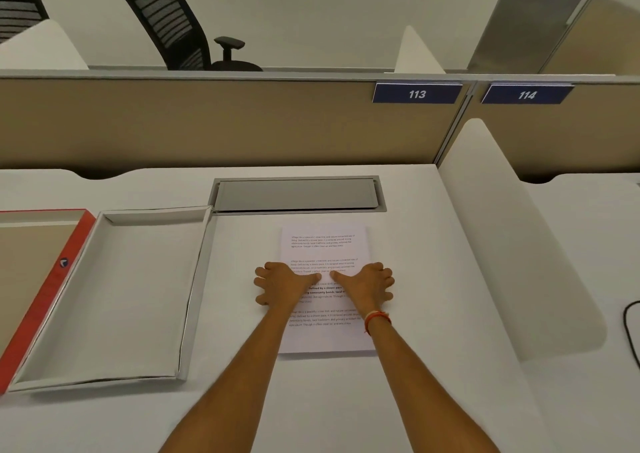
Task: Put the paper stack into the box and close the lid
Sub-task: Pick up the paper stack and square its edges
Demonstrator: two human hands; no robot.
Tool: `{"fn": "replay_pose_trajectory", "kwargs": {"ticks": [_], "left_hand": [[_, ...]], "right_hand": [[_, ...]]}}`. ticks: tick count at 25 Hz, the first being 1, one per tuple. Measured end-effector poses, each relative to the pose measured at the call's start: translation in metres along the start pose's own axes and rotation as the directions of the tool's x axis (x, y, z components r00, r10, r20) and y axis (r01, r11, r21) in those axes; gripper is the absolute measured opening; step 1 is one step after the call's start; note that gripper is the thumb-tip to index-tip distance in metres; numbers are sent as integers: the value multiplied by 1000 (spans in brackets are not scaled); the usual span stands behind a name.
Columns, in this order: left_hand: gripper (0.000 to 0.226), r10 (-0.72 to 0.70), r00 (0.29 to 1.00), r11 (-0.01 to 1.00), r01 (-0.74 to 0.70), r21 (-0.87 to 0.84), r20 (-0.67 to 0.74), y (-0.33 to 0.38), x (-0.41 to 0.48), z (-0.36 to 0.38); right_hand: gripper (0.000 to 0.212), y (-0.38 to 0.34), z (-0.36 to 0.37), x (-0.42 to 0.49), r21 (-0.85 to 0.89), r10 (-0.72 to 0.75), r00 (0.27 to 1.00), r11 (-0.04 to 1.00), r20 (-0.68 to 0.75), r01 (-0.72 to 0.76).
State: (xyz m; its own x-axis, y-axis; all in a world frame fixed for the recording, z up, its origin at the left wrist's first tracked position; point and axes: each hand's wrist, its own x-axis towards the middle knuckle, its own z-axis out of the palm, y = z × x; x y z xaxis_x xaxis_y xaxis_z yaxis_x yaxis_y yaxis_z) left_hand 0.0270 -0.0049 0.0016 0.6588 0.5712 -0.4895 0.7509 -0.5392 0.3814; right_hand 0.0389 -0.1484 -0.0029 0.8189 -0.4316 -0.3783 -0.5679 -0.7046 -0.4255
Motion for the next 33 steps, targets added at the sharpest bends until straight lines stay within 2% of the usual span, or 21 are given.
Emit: {"fn": "replay_pose_trajectory", "kwargs": {"ticks": [5, 9, 12, 15, 19, 21, 23, 28, 33], "left_hand": [[103, -49, 997, 998, 51, -40, 60, 10, -3, -5], [104, -81, 992, 995, 85, -41, 99, 11, 1, -12], [100, -58, 991, 997, 64, -47, 122, 9, 9, -13], [89, -8, 990, 998, 17, -60, 140, 7, 13, -10], [93, 2, 997, 1000, -1, -14, 83, 6, 9, -7], [90, 115, 992, 992, -111, -63, 58, 6, 5, -2], [87, 138, 990, 978, -133, -158, 25, 4, 2, -1], [55, 121, 993, 960, -113, -256, 16, 4, -2, -10], [49, 170, 984, 928, -176, -328, -47, 8, -16, -15]], "right_hand": [[98, -6, -8, 4, 16, 85, 992, 996, 94, -87], [98, -9, -16, 11, 17, 113, 979, 993, 171, -118], [86, -9, -17, 12, 52, 93, 974, 993, 205, -106], [87, -11, -16, 8, 69, 90, 981, 992, 173, -103], [91, -10, -15, 8, 200, 31, 977, 977, 211, -74], [95, -9, -15, 9, 211, 38, 977, 974, 208, -83], [97, -7, -14, 9, 179, 45, 983, 981, 179, -78], [80, -1, -12, 4, 237, -42, 988, 972, 148, 6], [76, -9, -22, -9, 287, -55, 997, 957, 47, 39]]}}
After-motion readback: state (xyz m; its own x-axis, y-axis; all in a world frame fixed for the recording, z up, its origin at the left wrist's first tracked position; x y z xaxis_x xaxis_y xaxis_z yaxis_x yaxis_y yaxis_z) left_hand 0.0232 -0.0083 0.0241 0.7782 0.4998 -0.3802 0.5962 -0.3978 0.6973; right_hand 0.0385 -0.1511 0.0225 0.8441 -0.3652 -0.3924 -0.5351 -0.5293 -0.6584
